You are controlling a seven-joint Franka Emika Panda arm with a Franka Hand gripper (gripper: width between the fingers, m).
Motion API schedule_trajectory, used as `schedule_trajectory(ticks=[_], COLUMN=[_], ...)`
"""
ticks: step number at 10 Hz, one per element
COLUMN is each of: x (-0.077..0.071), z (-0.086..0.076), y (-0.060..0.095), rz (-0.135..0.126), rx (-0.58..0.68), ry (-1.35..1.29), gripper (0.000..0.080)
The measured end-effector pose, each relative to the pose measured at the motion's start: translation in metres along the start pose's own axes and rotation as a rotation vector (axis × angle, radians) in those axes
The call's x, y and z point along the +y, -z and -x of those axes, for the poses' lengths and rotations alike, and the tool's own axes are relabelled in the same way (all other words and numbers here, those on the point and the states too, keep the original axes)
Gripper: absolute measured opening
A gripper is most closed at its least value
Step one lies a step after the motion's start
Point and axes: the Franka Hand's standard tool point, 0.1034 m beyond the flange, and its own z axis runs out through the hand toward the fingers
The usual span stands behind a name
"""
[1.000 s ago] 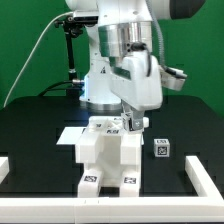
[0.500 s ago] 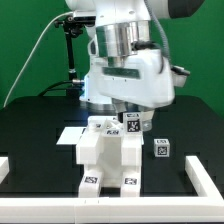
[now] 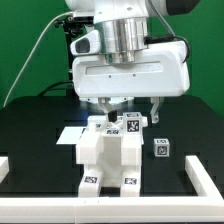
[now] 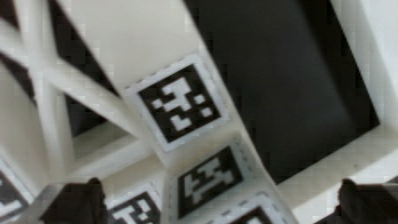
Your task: Assemble chair
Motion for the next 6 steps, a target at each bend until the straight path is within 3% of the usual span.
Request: schedule_trajectory(ticks=[1,2,3,6], x=[-0.0002,-0.0022,-0.0015,-0.0017], z=[-0.0012,-0.0053,-0.0054,-0.0053], y=[0.0005,0.0014,0.0011,0.0009], rz=[0.004,0.025,0.025,0.022], rx=[0.006,0.033,0.033,0.033], ry=[0.098,0.229,0.209,0.099], gripper=[0.0649,0.0649,0.0649,0.0282])
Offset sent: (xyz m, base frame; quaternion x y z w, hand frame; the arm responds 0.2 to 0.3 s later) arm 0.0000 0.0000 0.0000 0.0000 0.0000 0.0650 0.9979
